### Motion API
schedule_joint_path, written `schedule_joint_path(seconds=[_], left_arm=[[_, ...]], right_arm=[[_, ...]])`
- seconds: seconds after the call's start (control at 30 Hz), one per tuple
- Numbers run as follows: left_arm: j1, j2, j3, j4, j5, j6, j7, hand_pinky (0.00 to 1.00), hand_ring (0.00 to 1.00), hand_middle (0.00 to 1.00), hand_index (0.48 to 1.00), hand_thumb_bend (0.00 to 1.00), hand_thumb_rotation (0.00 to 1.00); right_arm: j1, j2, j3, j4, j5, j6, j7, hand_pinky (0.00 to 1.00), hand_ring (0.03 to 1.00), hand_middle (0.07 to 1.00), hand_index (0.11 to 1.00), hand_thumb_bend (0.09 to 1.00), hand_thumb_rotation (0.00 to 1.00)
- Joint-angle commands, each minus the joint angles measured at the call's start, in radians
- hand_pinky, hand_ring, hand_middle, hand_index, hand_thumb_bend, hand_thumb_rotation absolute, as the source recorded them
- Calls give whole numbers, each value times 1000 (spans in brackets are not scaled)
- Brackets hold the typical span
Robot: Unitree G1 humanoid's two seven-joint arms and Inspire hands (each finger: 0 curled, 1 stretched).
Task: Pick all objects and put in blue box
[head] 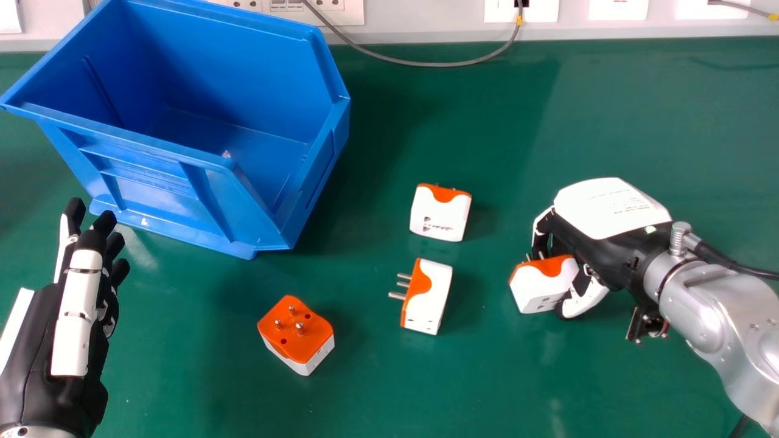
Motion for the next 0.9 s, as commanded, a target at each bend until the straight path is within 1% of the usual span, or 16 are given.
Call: schedule_joint_path(seconds=[0.0, 0.07, 0.13, 0.23, 0.3, 0.4, 0.53, 0.67, 0.77, 0.87], left_arm=[[-2, 5, 7, -29, -9, -7, 2, 1000, 1000, 1000, 1000, 443, 1000], [-3, 5, 5, -30, -8, -6, 3, 1000, 1000, 1000, 1000, 443, 1000], [-7, 6, 7, -19, -8, -10, 1, 1000, 1000, 1000, 1000, 446, 1000], [-5, 5, 6, -30, -7, -4, 5, 1000, 1000, 1000, 1000, 449, 1000], [-3, 4, 5, -29, -6, -5, 4, 1000, 1000, 1000, 1000, 449, 1000], [-6, 4, 3, -25, -8, -5, 1, 1000, 1000, 1000, 1000, 451, 1000], [-6, 4, 2, -30, -11, -2, 1, 1000, 1000, 1000, 1000, 460, 1000], [-2, 5, 4, -37, -7, -2, 3, 1000, 1000, 1000, 1000, 464, 1000], [2, 5, 3, -43, -4, 0, 4, 1000, 1000, 1000, 1000, 466, 1000], [0, 6, 5, -35, -5, -3, 1, 1000, 1000, 1000, 1000, 469, 1000]], right_arm=[[-18, -11, -18, -11, -8, 7, -10, 416, 493, 533, 524, 494, 13], [-19, -13, -19, -15, -9, 9, -9, 416, 493, 533, 524, 494, 13], [-20, -14, -20, -16, -11, 13, -9, 410, 486, 527, 513, 495, 10], [-23, -14, -19, -17, -16, 19, -9, 402, 479, 517, 496, 496, 6], [-23, -15, -18, -17, -19, 22, -10, 402, 479, 517, 496, 496, 6], [-23, -18, -17, -23, -26, 31, -8, 383, 469, 516, 482, 496, 4], [-22, -15, -26, -27, -27, 37, -10, 382, 467, 511, 469, 497, 2], [-17, -13, -34, -32, -20, 39, -17, 380, 467, 510, 465, 497, 2], [-4, -11, -53, -58, -4, 47, -12, 380, 465, 510, 461, 497, 1], [13, -9, -74, -95, 11, 52, -15, 377, 460, 511, 461, 497, 1]])
